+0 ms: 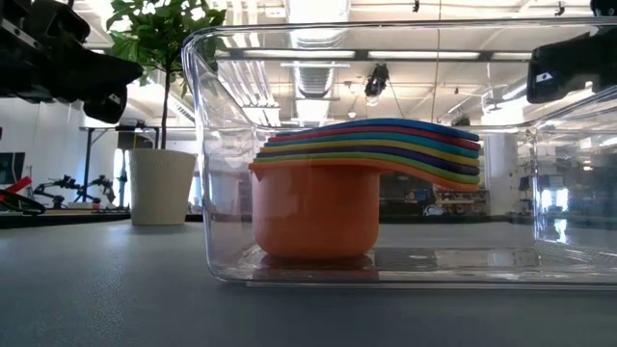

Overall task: Nest measuring cups in basket
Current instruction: Return to Home Position

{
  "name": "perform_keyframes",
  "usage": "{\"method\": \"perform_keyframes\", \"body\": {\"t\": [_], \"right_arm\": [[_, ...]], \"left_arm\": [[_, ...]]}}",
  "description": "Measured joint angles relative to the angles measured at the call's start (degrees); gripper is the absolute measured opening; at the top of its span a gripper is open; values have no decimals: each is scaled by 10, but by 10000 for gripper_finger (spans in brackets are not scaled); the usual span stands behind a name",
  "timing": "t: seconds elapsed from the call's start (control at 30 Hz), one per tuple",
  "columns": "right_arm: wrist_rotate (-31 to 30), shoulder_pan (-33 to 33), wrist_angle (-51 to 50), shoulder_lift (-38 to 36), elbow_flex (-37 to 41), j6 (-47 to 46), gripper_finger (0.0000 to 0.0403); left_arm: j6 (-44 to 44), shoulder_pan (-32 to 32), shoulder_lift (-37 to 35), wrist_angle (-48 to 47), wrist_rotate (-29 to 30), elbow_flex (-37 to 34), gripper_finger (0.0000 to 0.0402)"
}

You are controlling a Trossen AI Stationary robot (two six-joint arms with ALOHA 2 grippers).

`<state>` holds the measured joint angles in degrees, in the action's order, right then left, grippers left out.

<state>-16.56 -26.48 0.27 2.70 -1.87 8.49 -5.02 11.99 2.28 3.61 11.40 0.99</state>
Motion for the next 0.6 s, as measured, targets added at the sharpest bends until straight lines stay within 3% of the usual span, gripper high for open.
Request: {"method": "perform_keyframes", "body": {"t": [0.6], "right_arm": [[0, 0, 3, 0, 0, -10, 9]], "left_arm": [[0, 0, 0, 2, 0, 1, 0]]}}
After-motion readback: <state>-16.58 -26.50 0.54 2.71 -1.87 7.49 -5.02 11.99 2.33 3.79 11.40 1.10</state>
